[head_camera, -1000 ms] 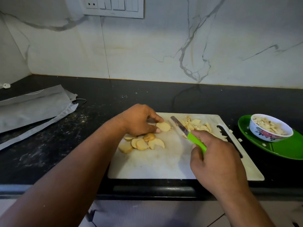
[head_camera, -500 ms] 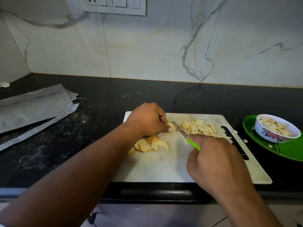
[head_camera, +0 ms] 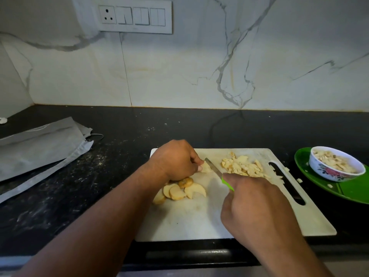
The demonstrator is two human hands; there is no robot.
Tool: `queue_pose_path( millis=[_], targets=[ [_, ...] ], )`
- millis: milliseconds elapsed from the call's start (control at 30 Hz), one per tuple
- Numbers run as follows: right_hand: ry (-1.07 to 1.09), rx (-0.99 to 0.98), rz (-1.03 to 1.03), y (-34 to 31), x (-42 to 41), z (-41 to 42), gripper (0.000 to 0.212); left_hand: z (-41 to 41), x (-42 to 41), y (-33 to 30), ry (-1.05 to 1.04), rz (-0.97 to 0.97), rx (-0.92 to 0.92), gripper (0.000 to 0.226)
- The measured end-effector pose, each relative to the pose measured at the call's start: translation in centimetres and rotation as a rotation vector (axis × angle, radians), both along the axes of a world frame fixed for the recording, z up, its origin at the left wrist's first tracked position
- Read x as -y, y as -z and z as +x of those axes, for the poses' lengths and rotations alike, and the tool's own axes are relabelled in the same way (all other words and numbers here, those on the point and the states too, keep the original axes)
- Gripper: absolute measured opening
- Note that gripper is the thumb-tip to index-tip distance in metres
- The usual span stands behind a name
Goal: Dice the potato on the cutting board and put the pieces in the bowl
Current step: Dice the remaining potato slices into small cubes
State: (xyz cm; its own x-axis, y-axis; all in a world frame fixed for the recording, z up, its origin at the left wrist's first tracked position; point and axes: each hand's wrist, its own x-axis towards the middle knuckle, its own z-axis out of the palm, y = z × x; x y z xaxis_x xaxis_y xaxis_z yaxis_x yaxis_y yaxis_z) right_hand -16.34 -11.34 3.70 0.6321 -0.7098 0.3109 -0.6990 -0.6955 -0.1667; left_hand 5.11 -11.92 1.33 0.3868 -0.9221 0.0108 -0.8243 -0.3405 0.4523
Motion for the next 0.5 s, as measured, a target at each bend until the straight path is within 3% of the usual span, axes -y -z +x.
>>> queue_pose_path(
  millis=[233, 400, 500],
  targets=[
    [-0.04, -0.116, 0.044, -2.0, -1.4, -3.2, 0.052, 0.6, 0.2, -0.1, -0.02, 0.001, -0.038, 0.014],
    [0.015, -0.019, -0.059, -1.3, -0.4, -0.2, 0.044, 0.1, -0.3, 0.2, -0.085, -0.07, -0.076, 0.008],
    [0.015, -0.037, -0.006, 0.1, -0.3, 1.2, 0.042, -0.3, -0.6, 0.1, -0.106, -0.086, -0.106, 0.008]
  ],
)
